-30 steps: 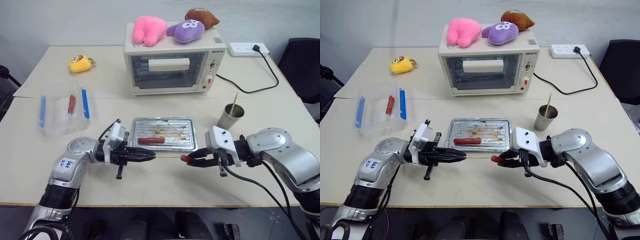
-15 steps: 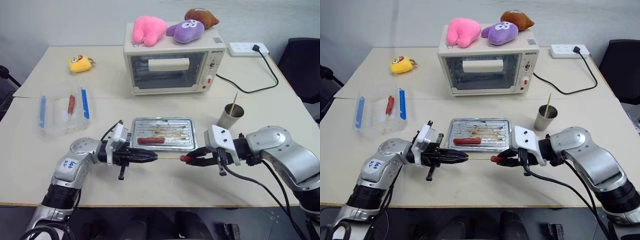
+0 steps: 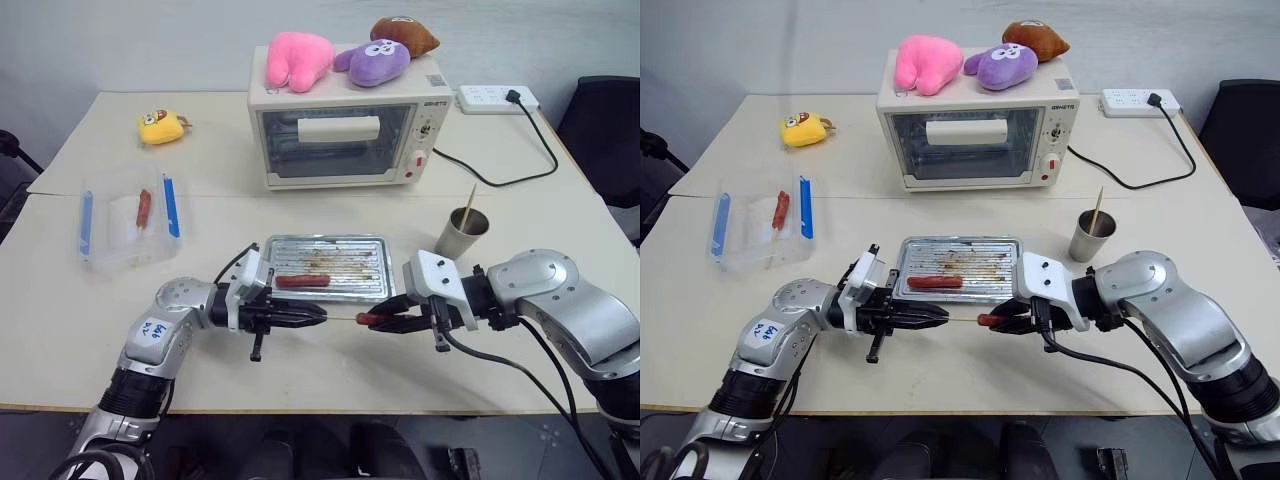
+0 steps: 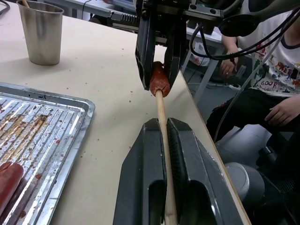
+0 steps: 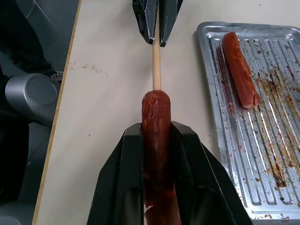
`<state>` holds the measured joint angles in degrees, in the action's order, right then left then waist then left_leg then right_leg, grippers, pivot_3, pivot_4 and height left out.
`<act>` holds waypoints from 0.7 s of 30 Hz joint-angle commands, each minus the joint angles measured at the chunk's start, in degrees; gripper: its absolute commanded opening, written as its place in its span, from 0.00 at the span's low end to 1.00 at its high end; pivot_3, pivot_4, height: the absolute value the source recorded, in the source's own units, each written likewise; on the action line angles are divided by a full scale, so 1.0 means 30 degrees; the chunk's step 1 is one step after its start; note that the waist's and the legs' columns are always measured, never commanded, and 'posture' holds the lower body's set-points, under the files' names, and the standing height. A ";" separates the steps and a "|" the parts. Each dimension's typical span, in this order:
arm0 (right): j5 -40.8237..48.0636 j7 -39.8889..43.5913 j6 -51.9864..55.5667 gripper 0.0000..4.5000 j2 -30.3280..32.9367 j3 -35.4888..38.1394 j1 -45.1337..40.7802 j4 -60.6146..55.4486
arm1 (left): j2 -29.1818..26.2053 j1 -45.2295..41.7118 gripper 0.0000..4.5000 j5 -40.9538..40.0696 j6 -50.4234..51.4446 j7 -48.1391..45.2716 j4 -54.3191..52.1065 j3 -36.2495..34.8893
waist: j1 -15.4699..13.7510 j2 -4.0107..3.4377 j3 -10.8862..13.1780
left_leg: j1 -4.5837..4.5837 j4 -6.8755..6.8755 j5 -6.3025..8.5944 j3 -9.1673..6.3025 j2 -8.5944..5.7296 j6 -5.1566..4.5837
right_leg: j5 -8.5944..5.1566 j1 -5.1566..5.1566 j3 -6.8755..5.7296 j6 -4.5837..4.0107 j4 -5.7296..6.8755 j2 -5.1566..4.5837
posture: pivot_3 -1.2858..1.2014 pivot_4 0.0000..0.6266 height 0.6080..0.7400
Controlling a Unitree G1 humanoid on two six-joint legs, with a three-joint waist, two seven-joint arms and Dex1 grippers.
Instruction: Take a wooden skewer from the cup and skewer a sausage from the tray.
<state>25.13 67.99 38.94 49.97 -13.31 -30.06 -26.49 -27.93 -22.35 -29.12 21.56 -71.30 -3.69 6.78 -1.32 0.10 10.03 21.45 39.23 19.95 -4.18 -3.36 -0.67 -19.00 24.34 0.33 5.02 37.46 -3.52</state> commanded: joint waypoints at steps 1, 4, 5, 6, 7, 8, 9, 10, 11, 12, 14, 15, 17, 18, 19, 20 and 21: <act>0.0074 0.0036 -0.0186 0.18 -0.0393 -0.0200 -0.0568 -0.0371 | 0.0500 -0.0186 0.00 -0.0079 -0.0140 0.0323 -0.0475 0.0317 | -0.0001 0.0001 0.0000 | 0.0000 0.0001 0.0000 -0.0001 0.0000 0.0000 | 0.0000 0.0000 -0.0001 0.0000 0.0001 0.0001 | 0.52 0.24 1.00; 0.0019 0.0058 -0.0140 0.18 -0.0576 -0.0319 -0.0798 -0.0263 | 0.0900 -0.0174 0.00 -0.0158 -0.0226 0.0570 -0.0391 0.0288 | -0.0001 0.0001 0.0000 | 0.0000 0.0001 0.0000 0.0000 0.0000 0.0000 | 0.0000 0.0004 -0.0001 0.0000 0.0004 0.0001 | 0.52 0.24 1.00; 0.0004 0.0079 -0.0127 0.18 -0.0611 -0.0315 -0.0824 -0.0246 | 0.0980 -0.0167 0.00 -0.0178 -0.0258 0.0622 -0.0364 0.0255 | -0.0002 0.0001 0.0000 | 0.0000 0.0001 -0.0001 0.0001 0.0000 0.0001 | 0.0000 0.0004 0.0000 0.0000 0.0005 0.0001 | 0.52 0.24 1.00; 0.0081 0.0141 -0.0063 0.18 -0.0597 -0.0223 -0.0840 -0.0250 | 0.1042 -0.0100 0.00 -0.0260 -0.0337 0.0630 -0.0309 0.0113 | -0.0001 0.0001 -0.0001 | 0.0000 0.0003 0.0000 0.0001 0.0000 0.0001 | 0.0000 0.0004 0.0000 0.0000 0.0006 0.0001 | 0.52 0.24 1.00; 0.0248 0.0109 0.0163 0.18 -0.0586 -0.0028 -0.0854 -0.0246 | 0.1096 -0.0015 0.00 -0.0400 -0.0413 0.0650 -0.0254 -0.0114 | -0.0003 0.0001 -0.0001 | 0.0000 0.0005 -0.0001 0.0000 0.0000 0.0001 | 0.0000 0.0004 -0.0001 0.0000 0.0007 0.0001 | 0.52 0.24 1.00; 0.0453 0.0024 0.0357 0.18 -0.0539 0.0318 -0.0851 -0.0289 | 0.1081 0.0087 0.00 -0.0545 -0.0456 0.0663 -0.0192 -0.0388 | -0.0002 0.0001 -0.0001 | 0.0000 0.0005 -0.0001 0.0000 0.0000 0.0002 | 0.0000 0.0004 -0.0001 0.0000 0.0009 0.0001 | 0.52 0.24 1.00; 0.0402 -0.0366 0.0177 0.22 -0.0660 0.0746 -0.0797 -0.0275 | 0.1049 0.0203 0.00 -0.0716 -0.0503 0.0630 -0.0141 -0.0666 | -0.0001 0.0001 -0.0001 | 0.0000 0.0005 -0.0001 0.0001 0.0000 0.0002 | 0.0000 0.0004 -0.0001 0.0000 0.0009 0.0002 | 0.52 0.24 1.00; 0.0293 -0.0799 -0.0075 0.27 -0.0830 0.1128 -0.0741 -0.0234 | 0.1031 0.0295 0.00 -0.0827 -0.0538 0.0605 -0.0091 -0.0876 | -0.0003 0.0002 -0.0001 | 0.0000 0.0006 -0.0001 0.0002 -0.0001 0.0002 | 0.0000 0.0005 0.0000 0.0000 0.0010 0.0001 | 0.52 0.24 1.00; 0.0715 -0.0693 0.0125 0.30 -0.0731 0.1537 -0.0676 -0.0352 | 0.0996 0.0408 0.00 -0.0977 -0.0548 0.0624 -0.0048 -0.1154 | -0.0001 0.0003 -0.0002 | 0.0000 0.0008 -0.0001 0.0002 0.0000 0.0002 | 0.0000 0.0005 -0.0001 0.0000 0.0010 0.0001 | 0.52 0.24 1.00; 0.0949 -0.0788 -0.0063 0.35 -0.0798 0.2035 -0.0533 -0.0446 | 0.0963 0.0557 0.00 -0.1192 -0.0509 0.0669 -0.0036 -0.1491 | 0.0002 0.0002 -0.0001 | 0.0000 0.0008 -0.0002 0.0001 0.0000 0.0003 | 0.0000 0.0005 -0.0002 0.0000 0.0012 0.0001 | 0.52 0.24 1.00; 0.1915 -0.0953 0.0025 0.47 -0.0779 0.3392 -0.0142 -0.0866 | 0.0813 0.0982 0.00 -0.1522 -0.0595 0.0761 -0.0113 -0.2270 | 0.0004 0.0002 -0.0001 | 0.0001 0.0007 -0.0002 0.0003 0.0001 0.0005 | 0.0000 0.0011 -0.0001 0.0000 0.0016 0.0002 | 0.52 0.24 1.00; 0.2224 -0.1047 0.0011 0.52 -0.0689 0.3997 0.0129 -0.1073 | 0.0750 0.1178 0.00 -0.1696 -0.0608 0.0825 -0.0194 -0.2637 | -0.0003 0.0002 -0.0002 | 0.0000 0.0004 -0.0002 0.0003 0.0001 0.0005 | 0.0000 0.0010 -0.0001 0.0000 0.0014 0.0001 | 0.52 0.24 1.00; 0.2616 -0.1204 -0.0850 0.63 -0.0718 0.5610 0.1174 -0.1470 | 0.0664 0.1760 0.00 -0.2109 -0.0706 0.1275 -0.0467 -0.3691 | -0.0011 0.0003 -0.0002 | 0.0000 0.0002 -0.0002 0.0003 0.0002 0.0004 | 0.0000 0.0011 -0.0003 0.0000 0.0013 0.0001 | 0.52 0.24 1.00; 0.2952 -0.1313 -0.1765 0.71 -0.1156 0.6700 0.1874 -0.1610 | 0.0557 0.2145 0.00 -0.2379 -0.0626 0.1642 -0.0655 -0.4373 | -0.0015 0.0003 -0.0002 | 0.0000 0.0000 -0.0002 0.0002 0.0003 0.0004 | 0.0000 0.0008 -0.0002 0.0000 0.0010 0.0001 | 0.52 0.24 1.00; 0.3673 -0.1334 -0.2624 0.75 -0.1830 0.7812 0.2519 -0.1721 | 0.0455 0.2550 0.00 -0.2556 -0.0722 0.1993 -0.0806 -0.5056 | -0.0020 0.0009 -0.0005 | 0.0000 0.0000 -0.0002 0.0002 0.0002 0.0004 | 0.0000 0.0007 -0.0001 0.0000 0.0011 0.0001 | 0.52 0.24 1.00; 0.4332 -0.1472 -0.3231 0.81 -0.2428 0.8867 0.3308 -0.1866 | 0.0359 0.3015 0.00 -0.2834 -0.0709 0.2471 -0.0993 -0.5869 | -0.0022 0.0020 -0.0012 | -0.0001 0.0000 -0.0002 0.0002 0.0003 0.0004 | 0.0000 0.0003 -0.0001 0.0000 0.0011 0.0001 | 0.52 0.24 1.00; 0.4629 -0.1887 -0.3713 0.85 -0.2972 0.9649 0.3969 -0.1998 | 0.0323 0.3394 0.00 -0.3100 -0.0600 0.2981 -0.1180 -0.6540 | -0.0022 0.0021 -0.0012 | -0.0002 0.0001 -0.0002 0.0002 0.0004 0.0004 | 0.0000 0.0000 -0.0002 0.0000 0.0014 0.0002 | 0.52 0.24 1.00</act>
<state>35.60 63.78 31.76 42.70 10.06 -20.05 -29.72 -26.21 -13.42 -35.71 20.39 -64.82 -4.24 -8.41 -1.38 0.16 10.00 21.45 39.23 19.95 -4.18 -3.35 -0.66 -19.00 24.34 0.33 5.02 37.50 -3.52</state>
